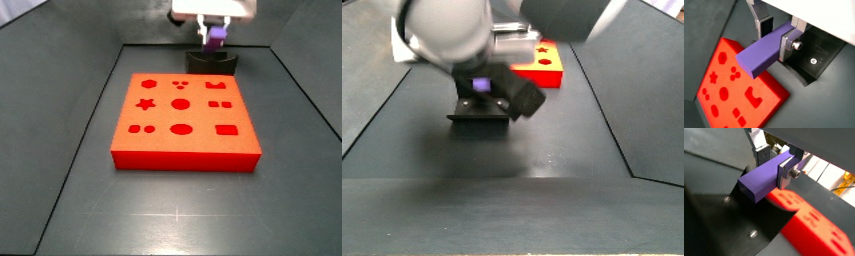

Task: Pick up the rectangle object. Move up. Place the rectangle object on the fixture. Regrasp the rectangle object. Move to above the board. Insert the rectangle object.
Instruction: Place the rectangle object on the fixture, then regrasp the rectangle object.

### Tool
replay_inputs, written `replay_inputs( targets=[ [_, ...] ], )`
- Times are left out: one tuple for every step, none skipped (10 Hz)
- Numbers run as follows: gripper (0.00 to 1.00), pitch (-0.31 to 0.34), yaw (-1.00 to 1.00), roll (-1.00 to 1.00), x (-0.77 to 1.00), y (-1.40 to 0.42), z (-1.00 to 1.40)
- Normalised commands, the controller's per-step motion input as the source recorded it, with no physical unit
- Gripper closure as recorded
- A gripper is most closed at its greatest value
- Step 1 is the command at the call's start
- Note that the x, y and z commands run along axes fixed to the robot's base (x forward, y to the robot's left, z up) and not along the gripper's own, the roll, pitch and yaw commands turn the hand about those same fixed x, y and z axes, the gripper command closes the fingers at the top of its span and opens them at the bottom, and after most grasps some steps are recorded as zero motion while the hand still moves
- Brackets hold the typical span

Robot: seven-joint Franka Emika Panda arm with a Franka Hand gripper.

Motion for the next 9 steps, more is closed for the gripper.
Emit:
replay_inputs(
  targets=[
    [1.00, -0.058, -0.16, -0.16, 0.14, 0.10, -0.72],
    [1.00, -0.081, -0.13, -0.15, 0.11, 0.08, -0.52],
    [1.00, -0.097, -0.09, -0.13, 0.09, 0.06, -0.33],
    [1.00, 0.000, 0.00, 0.00, 0.00, -0.50, -0.17],
    [0.00, 0.000, 0.00, 0.00, 0.00, 0.00, 0.00],
    [0.00, -0.015, 0.04, 0.00, 0.00, 0.00, 1.00],
    [0.00, -0.010, 0.05, 0.00, -0.01, 0.00, 1.00],
    [0.00, -0.002, 0.05, 0.01, -0.03, 0.00, 1.00],
    [0.00, 0.010, 0.05, 0.02, -0.04, 0.00, 1.00]
  ],
)
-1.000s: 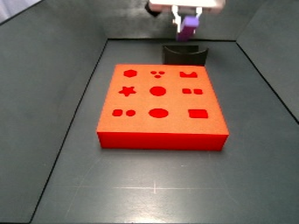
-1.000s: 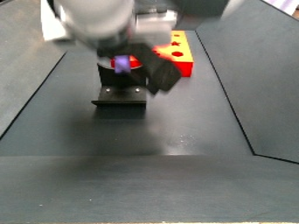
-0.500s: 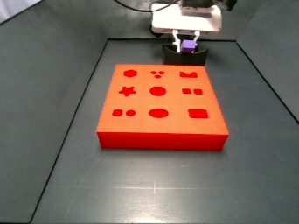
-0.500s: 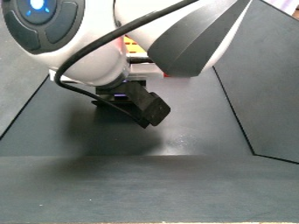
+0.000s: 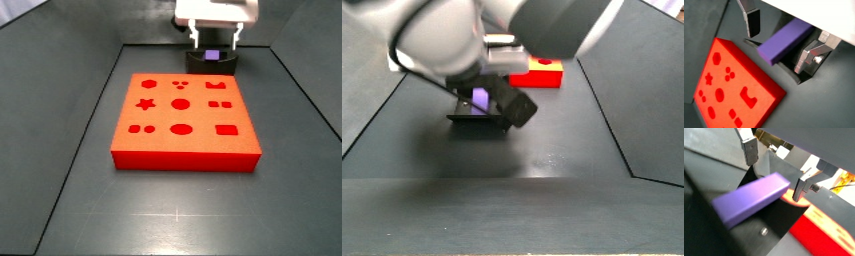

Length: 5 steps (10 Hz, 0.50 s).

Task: Pick up the rectangle object. Move up. Place the rectangle object on the fixture. Regrasp the rectangle object. Move to above the board. Insert the rectangle object.
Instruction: Regrasp the rectangle object.

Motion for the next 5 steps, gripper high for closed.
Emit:
replay_inputs(
  targets=[
    [0.00, 0.024, 0.04, 0.02, -0.04, 0.00, 1.00],
    [0.00, 0.042, 0.03, 0.02, -0.04, 0.00, 0.89],
    [0.00, 0.058, 0.02, 0.02, -0.03, 0.01, 0.64],
    [0.00, 0.068, 0.01, 0.03, -0.03, 0.01, 0.45],
    [0.00, 0.073, 0.00, 0.03, -0.03, 0.01, 0.25]
  ],
)
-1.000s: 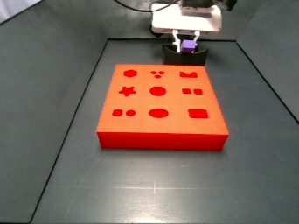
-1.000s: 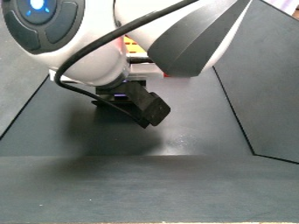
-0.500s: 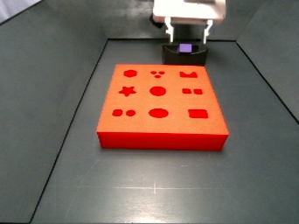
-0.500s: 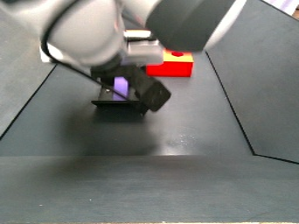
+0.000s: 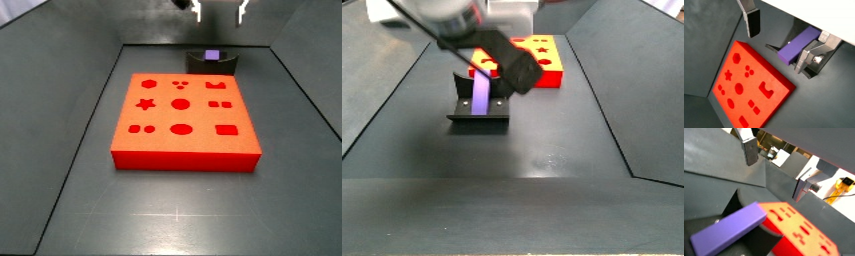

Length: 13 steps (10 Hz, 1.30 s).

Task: Pick up the rectangle object. Move up. Place the rectangle object on the fixture. Regrasp the rectangle object. Move to above the board. Insert the rectangle object.
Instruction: Regrasp the rectangle object.

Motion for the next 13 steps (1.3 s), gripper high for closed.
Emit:
replay_inputs(
  targets=[
    [0.00, 0.040, 0.01, 1.00, -0.12, -0.82, 1.00],
    [0.00, 0.037, 0.01, 1.00, -0.11, -0.80, 0.94],
    [0.00, 0.026, 0.01, 1.00, -0.13, -0.67, 0.80],
    [0.00, 0.020, 0.01, 1.00, -0.13, -0.56, 0.67],
    [0.00, 0.014, 0.01, 1.00, -0.08, -0.28, 0.32],
    [0.00, 0.014, 0.01, 1.00, -0.06, -0.16, 0.17],
    [0.00, 0.015, 0.01, 1.00, -0.01, -0.05, 0.02],
    [0.00, 0.016, 0.01, 1.00, 0.00, -0.03, 0.02],
    [0.00, 0.013, 0.01, 1.00, -0.02, -0.04, 0.03],
    [0.00, 0.009, 0.01, 1.00, -0.02, -0.03, 0.03],
    [0.00, 0.002, 0.01, 1.00, -0.03, -0.03, 0.00],
    [0.00, -0.003, 0.01, 1.00, -0.03, -0.02, 0.00],
    [0.00, -0.010, 0.02, 1.00, -0.03, -0.02, 0.00]
  ],
)
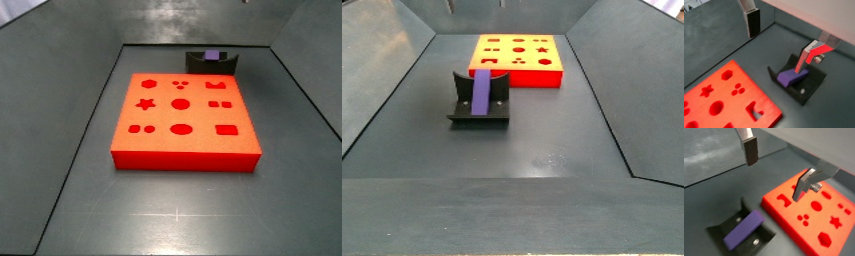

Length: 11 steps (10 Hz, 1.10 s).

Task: Pick up the rectangle object. Move up. Place the rectangle object on the fixture. Regrasp the rectangle object. Move to above the board. Insert the rectangle object.
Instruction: Regrasp the rectangle object.

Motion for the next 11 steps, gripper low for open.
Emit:
replay_inputs(
  targets=[
    [0.00, -0.014, 0.02, 1.00, -0.03, -0.02, 0.00],
    [0.00, -0.020, 0.02, 1.00, -0.02, -0.02, 0.00],
    [0.00, -0.021, 0.02, 1.00, -0.03, -0.01, 0.01],
    [0.00, -0.019, 0.02, 1.00, -0.02, -0.02, 0.01],
    [0.00, -0.017, 0.02, 1.00, -0.02, -0.02, 0.01],
    [0.00, -0.013, 0.02, 1.00, 0.00, -0.02, 0.01],
    [0.00, -0.006, 0.02, 1.00, 0.01, -0.02, 0.00],
    [0.00, 0.006, 0.02, 1.00, 0.03, -0.02, -0.01],
    [0.00, 0.013, 0.03, 1.00, 0.04, -0.03, -0.01],
    [0.00, 0.037, 0.03, 1.00, 0.06, -0.03, -0.01],
    [0.00, 0.050, 0.04, 1.00, 0.07, -0.03, -0.01]
  ],
)
